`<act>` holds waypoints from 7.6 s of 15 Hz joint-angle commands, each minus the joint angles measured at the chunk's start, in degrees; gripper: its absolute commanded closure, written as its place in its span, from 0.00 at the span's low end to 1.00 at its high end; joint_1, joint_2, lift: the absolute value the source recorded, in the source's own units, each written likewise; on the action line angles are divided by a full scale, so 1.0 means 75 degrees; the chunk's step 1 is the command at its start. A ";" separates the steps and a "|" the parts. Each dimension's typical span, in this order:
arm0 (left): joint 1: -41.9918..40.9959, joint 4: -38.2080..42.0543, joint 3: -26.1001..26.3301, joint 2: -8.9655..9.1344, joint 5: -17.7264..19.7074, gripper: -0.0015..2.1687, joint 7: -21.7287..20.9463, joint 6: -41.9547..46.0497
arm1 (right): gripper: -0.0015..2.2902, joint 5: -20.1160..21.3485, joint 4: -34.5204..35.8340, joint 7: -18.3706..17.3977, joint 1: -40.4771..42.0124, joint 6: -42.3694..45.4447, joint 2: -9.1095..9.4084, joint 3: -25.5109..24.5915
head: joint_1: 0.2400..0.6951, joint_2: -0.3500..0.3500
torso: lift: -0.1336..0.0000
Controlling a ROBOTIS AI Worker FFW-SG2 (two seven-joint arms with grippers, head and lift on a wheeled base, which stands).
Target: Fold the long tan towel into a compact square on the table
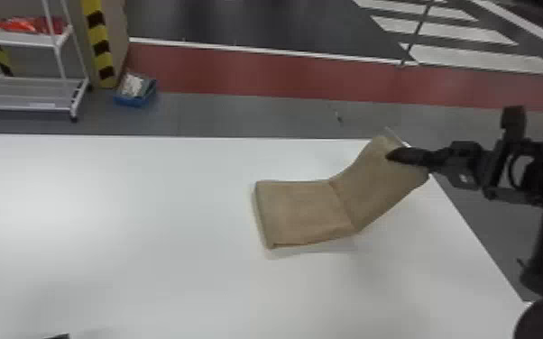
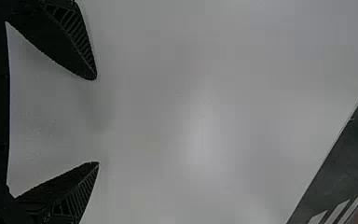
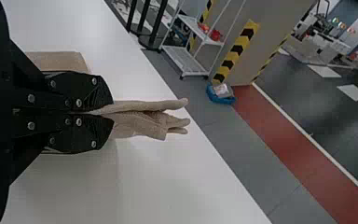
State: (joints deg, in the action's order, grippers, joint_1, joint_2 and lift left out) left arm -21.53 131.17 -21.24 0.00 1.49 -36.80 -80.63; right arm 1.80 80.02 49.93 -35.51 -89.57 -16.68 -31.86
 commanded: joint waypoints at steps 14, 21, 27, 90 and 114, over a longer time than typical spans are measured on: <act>0.0106 -0.0356 -0.0133 0.0020 -0.0023 0.04 0.0020 0.0232 | 0.60 0.0650 0.1670 0.0034 0.1207 -0.0068 0.1555 0.3064 | 1.00 0.65 | 0.07; 0.0106 -0.0368 -0.0273 0.0020 0.0047 0.04 -0.0073 0.0256 | 0.60 0.0873 0.1682 -0.0364 0.1265 0.0276 0.2106 0.2912 | 1.00 0.68 | 0.07; 0.0047 -0.0345 -0.0402 0.0020 0.0118 0.04 -0.0132 0.0256 | 0.60 0.0908 0.1729 -0.0833 0.1289 0.0534 0.2230 0.2947 | 1.00 0.70 | 0.07; 0.2895 -0.3930 0.2598 0.0020 -0.2191 0.97 0.0009 0.4287 | 0.83 0.3920 0.5678 0.2624 0.5015 0.0815 0.1555 0.3709 | 1.00 0.42 | 0.07; 0.1067 -0.1798 0.3137 0.0020 -0.1722 0.97 -0.1163 0.4263 | 0.83 0.3873 0.3182 -0.0271 0.3152 0.1331 0.2230 0.4951 | 1.00 0.36 | 0.07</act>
State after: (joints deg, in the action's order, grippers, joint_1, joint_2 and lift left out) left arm -13.01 117.26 2.24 0.00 -11.63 -45.41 -48.79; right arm 32.34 105.67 48.69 -10.49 -80.51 0.00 5.31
